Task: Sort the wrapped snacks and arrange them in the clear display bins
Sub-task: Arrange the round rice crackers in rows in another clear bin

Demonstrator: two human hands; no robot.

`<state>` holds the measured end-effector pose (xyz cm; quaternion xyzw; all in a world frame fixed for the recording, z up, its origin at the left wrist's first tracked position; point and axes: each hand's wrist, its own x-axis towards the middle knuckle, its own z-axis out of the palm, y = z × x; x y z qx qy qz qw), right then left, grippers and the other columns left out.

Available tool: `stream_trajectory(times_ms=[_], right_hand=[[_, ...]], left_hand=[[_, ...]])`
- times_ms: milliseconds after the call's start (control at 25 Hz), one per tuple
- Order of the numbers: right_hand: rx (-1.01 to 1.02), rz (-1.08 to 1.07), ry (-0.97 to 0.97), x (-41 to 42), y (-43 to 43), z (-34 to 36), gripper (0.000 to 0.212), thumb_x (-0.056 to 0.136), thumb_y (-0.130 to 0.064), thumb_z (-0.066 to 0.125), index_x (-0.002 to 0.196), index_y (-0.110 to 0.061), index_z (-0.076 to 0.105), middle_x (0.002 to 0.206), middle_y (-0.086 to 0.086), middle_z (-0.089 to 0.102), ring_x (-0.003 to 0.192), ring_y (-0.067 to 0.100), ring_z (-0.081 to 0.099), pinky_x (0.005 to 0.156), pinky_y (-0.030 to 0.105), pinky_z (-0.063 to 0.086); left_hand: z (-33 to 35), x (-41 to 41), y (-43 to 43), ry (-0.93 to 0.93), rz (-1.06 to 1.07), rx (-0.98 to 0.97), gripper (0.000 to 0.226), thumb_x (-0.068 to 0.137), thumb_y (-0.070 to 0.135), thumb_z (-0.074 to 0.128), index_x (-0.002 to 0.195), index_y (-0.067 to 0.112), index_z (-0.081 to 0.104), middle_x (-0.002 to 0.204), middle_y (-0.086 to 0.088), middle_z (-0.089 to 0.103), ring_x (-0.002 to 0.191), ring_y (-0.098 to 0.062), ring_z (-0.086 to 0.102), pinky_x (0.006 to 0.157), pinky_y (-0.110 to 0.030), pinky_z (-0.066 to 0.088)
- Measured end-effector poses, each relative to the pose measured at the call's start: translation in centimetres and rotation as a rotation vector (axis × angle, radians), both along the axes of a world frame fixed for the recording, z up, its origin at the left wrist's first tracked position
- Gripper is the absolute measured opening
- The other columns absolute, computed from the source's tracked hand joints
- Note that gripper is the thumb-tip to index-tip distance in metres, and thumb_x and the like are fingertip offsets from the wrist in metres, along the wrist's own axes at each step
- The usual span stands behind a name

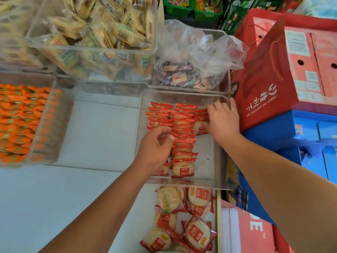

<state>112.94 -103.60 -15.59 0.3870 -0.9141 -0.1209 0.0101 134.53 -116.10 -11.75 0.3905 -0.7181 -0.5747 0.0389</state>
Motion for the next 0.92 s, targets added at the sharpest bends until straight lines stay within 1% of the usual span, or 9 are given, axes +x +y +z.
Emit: stream_trajectory(times_ms=[80,160,280,440,560,640,720,800,920], right_hand=[[-0.061,-0.035,-0.033,1.1,0.1,1.2,0.050,0.086,-0.050,0.071,0.123,-0.018,0.063,0.119,0.005,0.065,0.121,0.028,0.058,0.125,0.052,0.019],[-0.165,-0.079,-0.106,3.0,0.5,3.1,0.044,0.090,-0.048,0.066,0.121,-0.017,0.066,0.120,0.005,0.066,0.119,0.029,0.059,0.120,0.049,0.030],[-0.309,-0.120,-0.219,7.3,0.7,6.7,0.040,0.094,-0.049,0.060,0.119,-0.018,0.069,0.118,0.002,0.068,0.115,0.027,0.060,0.090,0.042,0.052],[-0.524,-0.148,-0.384,16.3,3.8,11.0,0.033,0.096,-0.053,0.058,0.112,-0.028,0.073,0.111,-0.009,0.070,0.104,0.016,0.065,0.075,0.038,0.056],[-0.641,-0.226,-0.645,23.9,9.6,9.7,0.025,0.096,-0.049,0.061,0.106,-0.030,0.075,0.097,-0.016,0.072,0.091,0.007,0.066,0.075,0.034,0.057],[-0.637,-0.384,-0.806,27.9,14.4,6.7,0.019,0.095,-0.043,0.067,0.105,-0.030,0.075,0.098,-0.019,0.070,0.094,0.006,0.067,0.079,0.034,0.057],[-0.563,-0.544,-0.826,30.6,18.6,3.4,0.026,0.094,-0.038,0.070,0.117,-0.027,0.073,0.113,-0.015,0.065,0.107,0.011,0.065,0.088,0.032,0.055],[-0.494,-0.634,-0.801,31.7,21.1,1.3,0.038,0.094,-0.034,0.071,0.129,-0.020,0.067,0.127,-0.007,0.060,0.117,0.017,0.062,0.095,0.029,0.049],[-0.414,-0.674,-0.813,31.6,22.3,-0.4,0.052,0.095,-0.039,0.069,0.142,-0.018,0.056,0.139,-0.001,0.055,0.124,0.021,0.059,0.095,0.032,0.048]], left_hand=[[1.0,1.3,0.5,0.031,0.011,-0.013,0.024,0.101,0.027,0.064,0.124,0.027,0.067,0.111,0.014,0.066,0.102,0.002,0.062,0.089,-0.017,0.053],[2.1,3.2,1.3,0.060,0.021,-0.027,0.020,0.100,0.025,0.064,0.120,0.028,0.067,0.107,0.016,0.067,0.097,0.006,0.062,0.082,-0.008,0.051],[3.3,6.5,3.0,0.088,0.021,-0.025,0.021,0.100,0.022,0.064,0.120,0.026,0.069,0.105,0.016,0.069,0.094,0.008,0.061,0.079,-0.005,0.048],[3.3,12.4,6.0,0.087,0.045,0.006,0.018,0.099,0.023,0.065,0.115,0.030,0.070,0.101,0.017,0.071,0.091,0.003,0.065,0.074,-0.004,0.047],[0.3,17.8,8.5,-0.014,0.035,-0.024,0.017,0.099,0.024,0.066,0.113,0.031,0.069,0.101,0.016,0.071,0.091,0.000,0.066,0.078,-0.009,0.049],[-3.4,21.3,10.3,-0.167,-0.045,-0.051,0.023,0.095,0.026,0.070,0.119,0.027,0.068,0.110,0.009,0.071,0.096,-0.002,0.065,0.088,-0.022,0.054],[-7.0,23.9,12.1,-0.360,-0.199,-0.091,0.049,0.090,0.034,0.075,0.135,0.020,0.061,0.128,0.000,0.065,0.110,-0.014,0.063,0.097,-0.034,0.052],[-9.3,25.1,13.7,-0.475,-0.317,-0.171,0.073,0.084,0.045,0.077,0.146,0.019,0.050,0.135,-0.003,0.058,0.123,-0.022,0.057,0.101,-0.038,0.050],[-10.5,25.0,14.8,-0.469,-0.382,-0.345,0.074,0.080,0.049,0.077,0.144,0.022,0.051,0.126,-0.002,0.061,0.115,-0.025,0.055,0.092,-0.039,0.052]])
